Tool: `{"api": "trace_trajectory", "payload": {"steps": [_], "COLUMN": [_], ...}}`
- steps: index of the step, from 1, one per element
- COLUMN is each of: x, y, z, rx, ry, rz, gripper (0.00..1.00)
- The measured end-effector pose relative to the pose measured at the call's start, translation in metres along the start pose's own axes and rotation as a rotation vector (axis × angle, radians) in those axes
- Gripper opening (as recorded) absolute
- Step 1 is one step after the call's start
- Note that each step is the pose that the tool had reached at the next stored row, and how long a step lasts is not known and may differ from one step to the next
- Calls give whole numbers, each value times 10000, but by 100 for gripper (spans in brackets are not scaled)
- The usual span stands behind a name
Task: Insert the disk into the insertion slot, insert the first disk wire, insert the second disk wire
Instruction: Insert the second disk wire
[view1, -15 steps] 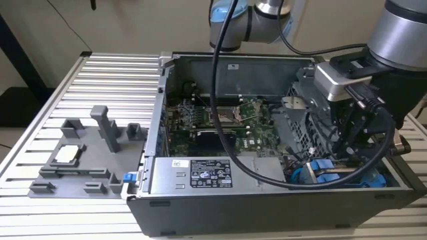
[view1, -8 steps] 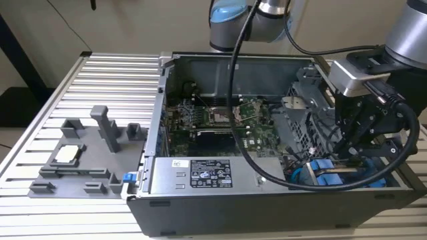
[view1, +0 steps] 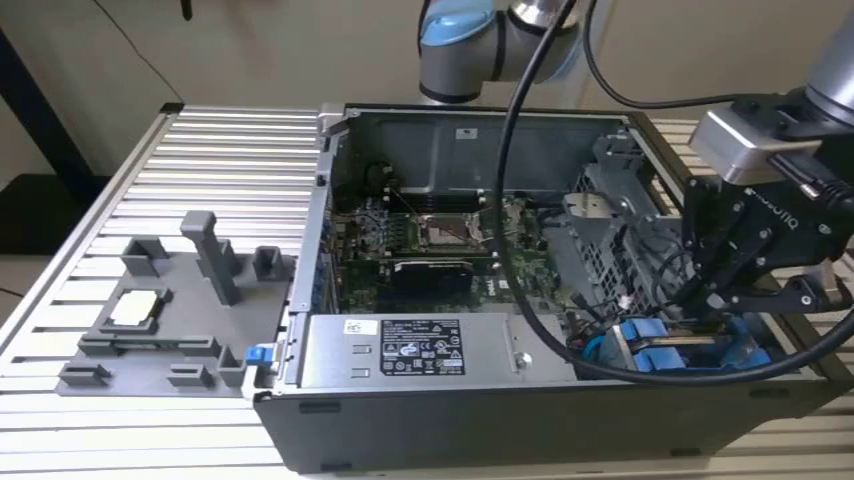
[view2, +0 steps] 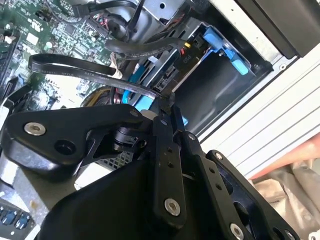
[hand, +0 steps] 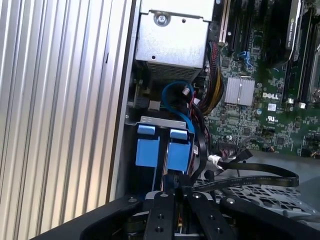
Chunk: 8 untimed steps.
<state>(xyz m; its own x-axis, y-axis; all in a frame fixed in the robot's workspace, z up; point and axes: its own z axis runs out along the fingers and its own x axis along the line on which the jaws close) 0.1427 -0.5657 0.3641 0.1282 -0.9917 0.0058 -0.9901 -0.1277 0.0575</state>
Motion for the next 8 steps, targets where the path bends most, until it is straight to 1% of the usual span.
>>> {"api": "trace_trajectory", "payload": {"steps": [3,6,7,8], "x": [6,7,9,10], "y": [-43,-55,-54,-54], "z": [-2,-2,1,4], "rx": [-182,-339,-351,-346], "ry": [-24,-50,-74,-125], "rz": [-2,6,22,76], "gripper": [16,16,16,16]}}
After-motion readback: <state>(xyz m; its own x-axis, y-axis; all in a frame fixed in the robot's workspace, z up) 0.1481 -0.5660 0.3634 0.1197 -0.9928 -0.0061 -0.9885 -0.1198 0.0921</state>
